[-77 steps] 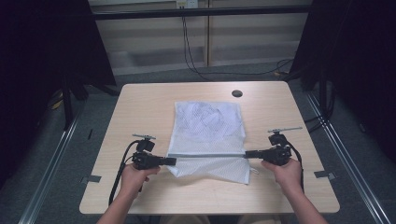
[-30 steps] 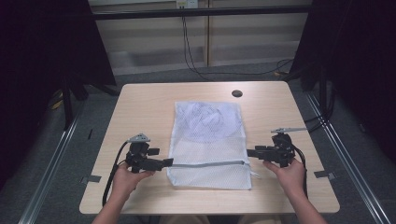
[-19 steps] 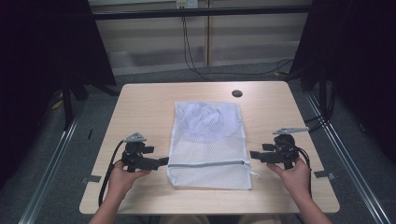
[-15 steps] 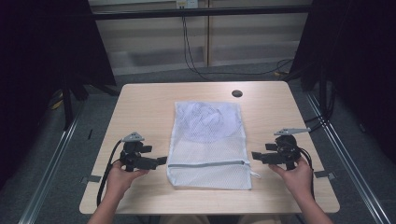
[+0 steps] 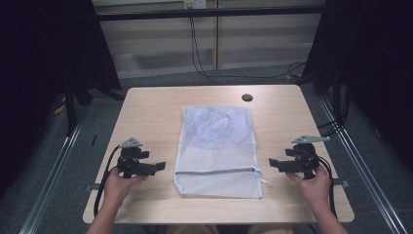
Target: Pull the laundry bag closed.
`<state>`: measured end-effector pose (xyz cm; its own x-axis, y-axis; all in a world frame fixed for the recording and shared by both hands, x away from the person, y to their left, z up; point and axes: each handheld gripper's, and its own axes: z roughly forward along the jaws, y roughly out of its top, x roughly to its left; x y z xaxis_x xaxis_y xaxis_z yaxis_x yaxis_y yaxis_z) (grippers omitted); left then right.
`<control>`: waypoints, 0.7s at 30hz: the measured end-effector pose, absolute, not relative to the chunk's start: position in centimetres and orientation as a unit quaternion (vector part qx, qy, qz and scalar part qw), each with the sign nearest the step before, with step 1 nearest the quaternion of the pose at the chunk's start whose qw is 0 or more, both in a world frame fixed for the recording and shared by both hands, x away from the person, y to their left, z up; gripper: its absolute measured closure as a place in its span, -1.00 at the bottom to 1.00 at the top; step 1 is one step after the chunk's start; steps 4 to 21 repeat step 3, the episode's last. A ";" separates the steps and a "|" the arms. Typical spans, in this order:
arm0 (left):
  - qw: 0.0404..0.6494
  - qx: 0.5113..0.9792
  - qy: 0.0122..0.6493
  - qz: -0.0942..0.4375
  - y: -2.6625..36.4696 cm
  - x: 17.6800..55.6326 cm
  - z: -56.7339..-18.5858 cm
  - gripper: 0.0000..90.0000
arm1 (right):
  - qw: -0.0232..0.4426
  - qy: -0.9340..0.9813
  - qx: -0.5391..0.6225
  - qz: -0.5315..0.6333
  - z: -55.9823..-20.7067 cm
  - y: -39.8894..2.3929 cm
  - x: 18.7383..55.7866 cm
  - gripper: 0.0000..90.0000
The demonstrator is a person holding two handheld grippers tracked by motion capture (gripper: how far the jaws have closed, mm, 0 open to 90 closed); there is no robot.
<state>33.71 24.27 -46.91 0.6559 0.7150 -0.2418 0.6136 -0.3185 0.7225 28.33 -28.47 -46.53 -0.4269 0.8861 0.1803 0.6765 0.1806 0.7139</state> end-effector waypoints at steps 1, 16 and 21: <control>0.415 0.809 0.411 0.062 24.3 33.8 -47.0 -0.82 | 0.136 0.756 0.521 0.372 -46.7 -28.5 28.4 -0.66; 0.399 0.814 0.418 0.061 24.5 34.0 -47.5 -0.82 | 0.136 0.759 0.524 0.362 -47.2 -28.5 28.6 -0.67; 0.399 0.814 0.418 0.061 24.5 34.0 -47.5 -0.82 | 0.136 0.759 0.524 0.362 -47.2 -28.5 28.6 -0.67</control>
